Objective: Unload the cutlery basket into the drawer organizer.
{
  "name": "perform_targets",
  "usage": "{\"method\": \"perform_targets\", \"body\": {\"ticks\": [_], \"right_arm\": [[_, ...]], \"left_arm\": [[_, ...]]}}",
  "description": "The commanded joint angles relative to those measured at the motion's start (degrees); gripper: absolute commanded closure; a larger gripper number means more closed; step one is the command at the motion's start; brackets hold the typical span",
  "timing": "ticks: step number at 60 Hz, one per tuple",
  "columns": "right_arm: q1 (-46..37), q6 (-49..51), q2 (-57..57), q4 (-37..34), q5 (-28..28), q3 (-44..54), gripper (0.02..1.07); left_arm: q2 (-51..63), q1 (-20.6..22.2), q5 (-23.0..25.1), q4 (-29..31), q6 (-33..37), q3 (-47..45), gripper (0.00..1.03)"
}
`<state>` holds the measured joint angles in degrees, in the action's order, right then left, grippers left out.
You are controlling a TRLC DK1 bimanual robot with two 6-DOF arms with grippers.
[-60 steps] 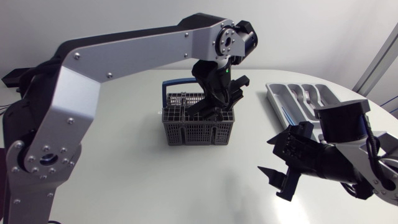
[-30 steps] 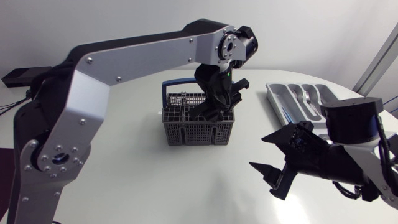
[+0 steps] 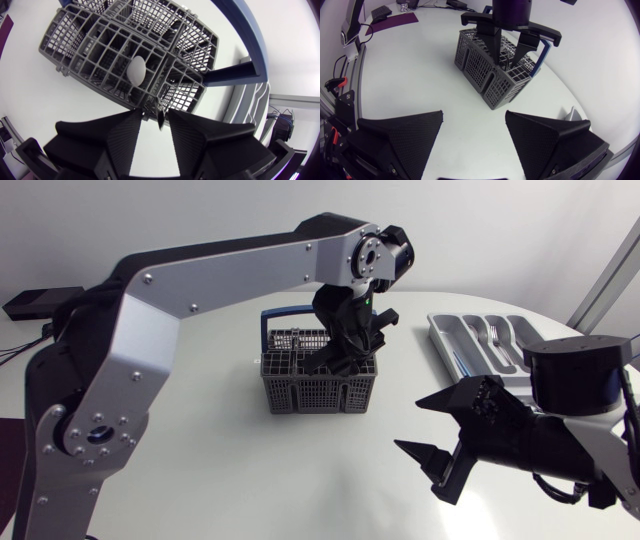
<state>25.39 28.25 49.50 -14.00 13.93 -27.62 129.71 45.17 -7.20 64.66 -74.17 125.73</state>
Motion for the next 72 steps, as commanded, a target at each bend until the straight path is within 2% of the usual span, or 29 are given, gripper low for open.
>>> {"method": "perform_targets", "body": {"ticks": [1, 18, 24, 56, 61, 72], "right_arm": [[0.63, -1.62, -0.19, -0.50, 0.48, 1.78, 0.17], [0.89, -1.62, -0.19, -0.33, 0.13, 2.57, 0.17], [1.16, -1.53, -0.19, -0.06, -0.13, 2.83, 0.17], [1.95, -1.36, 0.08, 0.55, -0.84, 3.45, 0.17], [1.95, -1.27, 0.08, 0.55, -0.84, 3.45, 0.17], [2.03, -1.27, 0.16, 0.55, -0.84, 3.45, 0.17]], "left_arm": [[1.16, -0.26, -0.62, 1.08, -2.64, 1.62, 0.70], [0.81, -0.17, -0.62, 1.34, -3.08, 1.97, 0.70], [0.81, -0.17, -0.62, 1.43, -3.52, 2.15, 0.79], [0.54, -0.17, -0.62, 1.78, -3.70, 2.76, 0.79], [0.54, -0.17, -1.32, 1.78, -3.96, 2.76, 0.86], [0.72, -0.34, -1.41, 1.78, -4.40, 2.68, 0.89]]}}
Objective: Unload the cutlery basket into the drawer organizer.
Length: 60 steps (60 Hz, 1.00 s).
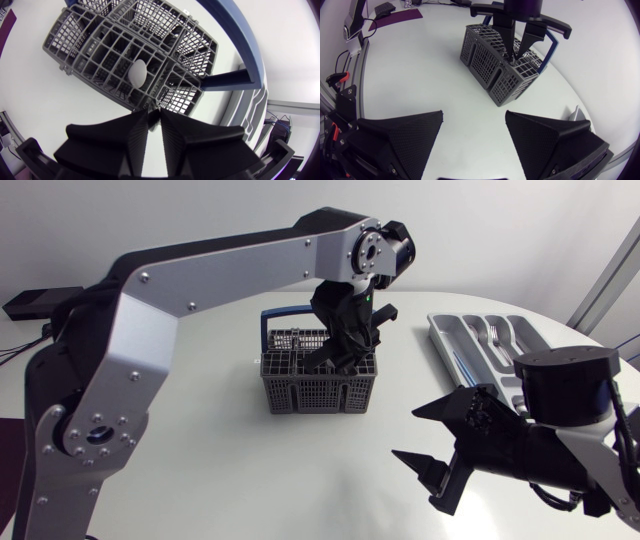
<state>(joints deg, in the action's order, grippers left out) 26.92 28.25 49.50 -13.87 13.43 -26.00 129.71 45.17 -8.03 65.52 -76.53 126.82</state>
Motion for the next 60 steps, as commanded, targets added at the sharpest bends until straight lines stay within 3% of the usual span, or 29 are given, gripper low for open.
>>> {"method": "perform_targets", "body": {"ticks": [1, 6, 14, 60], "right_arm": [[0.51, -1.27, 0.16, 0.42, -0.34, 1.83, 0.17], [0.51, -1.27, 0.16, 0.42, -0.34, 1.83, 0.17], [0.51, -1.27, 0.25, 0.42, -0.42, 1.83, 0.17], [1.12, -1.27, 0.60, 0.86, -0.86, 2.00, 0.17]], "left_arm": [[0.72, -0.34, -0.58, 0.93, -2.04, 1.50, 0.89], [0.72, -0.43, -0.58, 0.75, -2.13, 1.50, 0.89], [0.46, -0.43, -0.58, 0.31, -2.31, 1.58, 1.00], [-6.40, 0.10, -2.16, -0.92, -1.95, -1.93, 1.00]]}}
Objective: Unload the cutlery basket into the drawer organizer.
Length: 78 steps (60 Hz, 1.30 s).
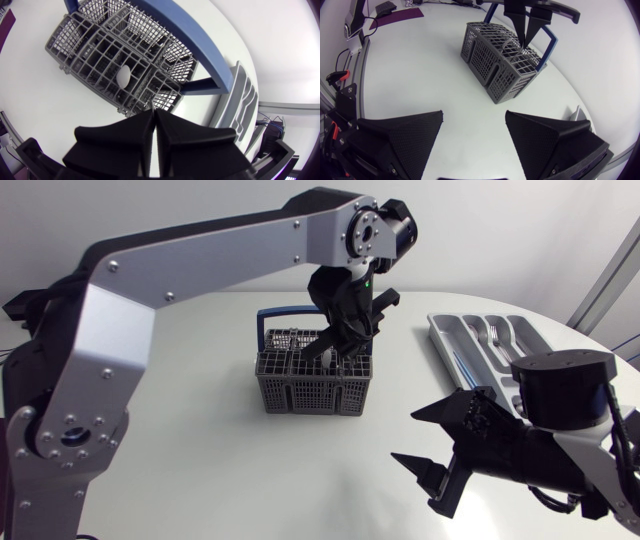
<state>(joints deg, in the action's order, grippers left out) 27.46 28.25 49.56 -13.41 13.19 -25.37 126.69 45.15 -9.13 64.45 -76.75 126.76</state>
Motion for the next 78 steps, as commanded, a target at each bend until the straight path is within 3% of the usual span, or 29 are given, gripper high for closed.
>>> {"method": "perform_targets", "body": {"ticks": [1, 78], "right_arm": [[0.57, -1.27, 0.54, 0.40, -0.62, 1.37, 0.17], [2.86, -3.03, -2.28, -0.57, -2.29, -2.76, 0.17]], "left_arm": [[-3.65, 0.12, -1.07, -0.02, -1.74, -2.22, 1.00], [-23.33, 2.32, 0.86, -9.34, -1.03, -19.01, 1.00]]}}
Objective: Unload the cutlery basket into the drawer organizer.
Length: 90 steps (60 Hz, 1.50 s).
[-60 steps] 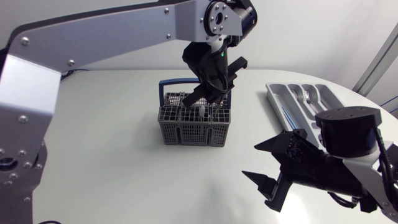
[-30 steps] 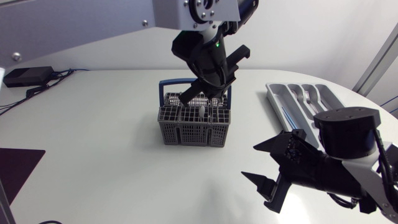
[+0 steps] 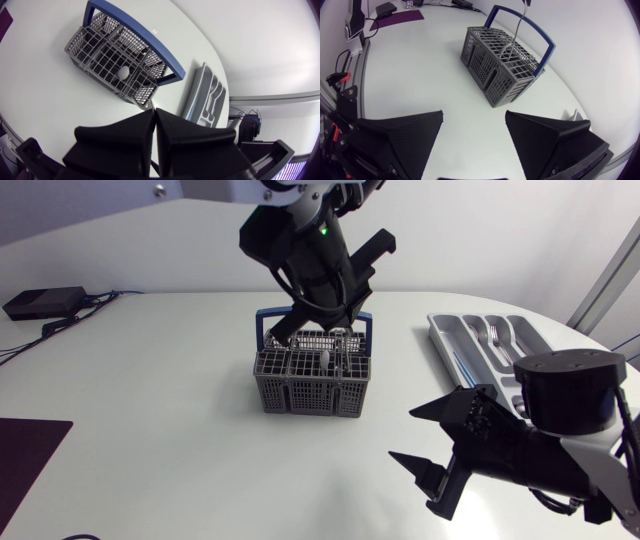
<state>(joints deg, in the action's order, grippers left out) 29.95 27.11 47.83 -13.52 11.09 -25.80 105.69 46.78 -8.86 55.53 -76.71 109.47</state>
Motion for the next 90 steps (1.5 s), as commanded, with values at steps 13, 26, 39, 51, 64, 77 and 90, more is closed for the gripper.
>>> {"method": "perform_targets", "body": {"ticks": [13, 26, 39, 51, 64, 77, 90], "right_arm": [[0.37, -4.26, 0.59, -0.37, 1.65, -6.89, 0.17], [-0.25, -7.51, 5.25, 2.27, 4.38, -10.85, 0.17], [-2.45, -8.57, 11.32, 6.66, 5.08, -13.31, 0.24], [-5.35, -8.66, 14.92, 9.12, 6.75, -15.33, 0.34], [-5.70, -8.57, 17.12, 10.27, 7.01, -16.65, 0.49], [-5.78, -8.04, 18.17, 10.62, 7.01, -17.00, 0.67], [-5.78, -7.69, 18.52, 10.62, 7.28, -17.18, 0.86]], "left_arm": [[-4.70, 1.38, 3.15, -1.65, -1.52, -3.74, 1.00], [-4.70, 1.82, 7.28, -3.94, -2.57, -5.32, 1.00], [-4.44, 1.99, 10.97, -5.52, -3.71, -5.76, 1.00], [-4.35, 1.99, 12.47, -5.61, -4.15, -6.11, 1.00], [-4.35, 1.99, 12.91, -5.69, -4.24, -6.20, 1.00], [-4.35, 1.82, 13.08, -5.87, -4.42, -6.46, 1.00], [-4.35, 1.73, 13.35, -5.96, -4.50, -6.55, 0.98]]}}
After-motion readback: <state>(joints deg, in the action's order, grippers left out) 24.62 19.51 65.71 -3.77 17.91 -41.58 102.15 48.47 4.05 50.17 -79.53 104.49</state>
